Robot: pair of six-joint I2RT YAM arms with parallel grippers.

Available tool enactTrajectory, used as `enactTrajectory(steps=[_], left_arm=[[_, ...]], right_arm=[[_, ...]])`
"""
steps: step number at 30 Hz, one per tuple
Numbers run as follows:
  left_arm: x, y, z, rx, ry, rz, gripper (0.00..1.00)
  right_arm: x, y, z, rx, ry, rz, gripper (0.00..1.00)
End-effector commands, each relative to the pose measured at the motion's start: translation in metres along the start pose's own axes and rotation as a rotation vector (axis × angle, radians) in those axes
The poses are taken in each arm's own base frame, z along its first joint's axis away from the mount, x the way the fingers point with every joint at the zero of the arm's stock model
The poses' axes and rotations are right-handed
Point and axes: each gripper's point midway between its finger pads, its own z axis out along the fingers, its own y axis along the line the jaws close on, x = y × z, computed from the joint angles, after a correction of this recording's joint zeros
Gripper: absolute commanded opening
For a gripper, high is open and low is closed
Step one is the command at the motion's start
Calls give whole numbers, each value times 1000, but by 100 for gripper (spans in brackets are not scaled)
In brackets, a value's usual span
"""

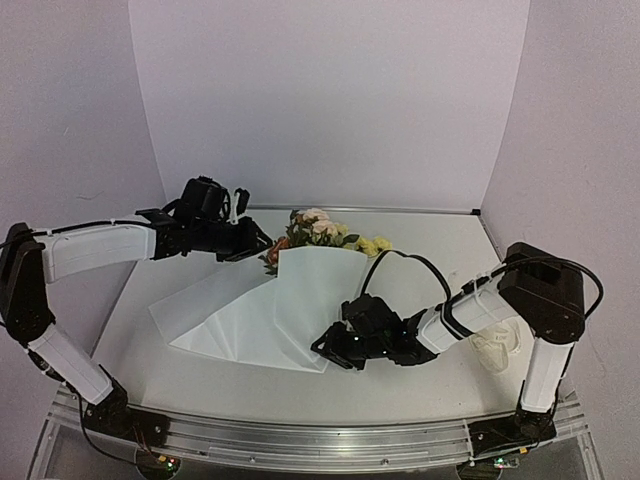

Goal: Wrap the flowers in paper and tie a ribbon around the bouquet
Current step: Press the fold line on the 2/3-folded wrapping paper.

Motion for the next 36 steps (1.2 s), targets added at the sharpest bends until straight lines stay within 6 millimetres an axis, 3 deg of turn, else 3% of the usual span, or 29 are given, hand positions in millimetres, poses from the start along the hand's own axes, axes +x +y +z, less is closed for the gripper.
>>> enactTrajectory(steps=[1, 3, 5, 7, 17, 26, 36], left_arm=[[64, -22, 27, 122, 154, -42, 15], [90, -26, 41, 185, 214, -80, 10], [105, -33, 52, 239, 240, -103, 8], [119, -29, 61, 244, 273, -124, 5], [170, 44, 91, 18, 389, -184, 0], [185, 71, 91, -72, 436, -190, 0], [187, 76, 87, -86, 459, -179, 0]], right_arm=[[-2, -1, -1, 0, -9, 17, 30], [-3, 2, -2, -7, -9, 21, 30], [-4, 3, -3, -9, -12, 25, 30], [-6, 4, -5, -11, -17, 32, 30], [-26, 17, -8, -53, -27, 72, 30], [-59, 15, -7, -73, -50, 122, 31], [-117, -15, 11, -65, -104, 238, 30]])
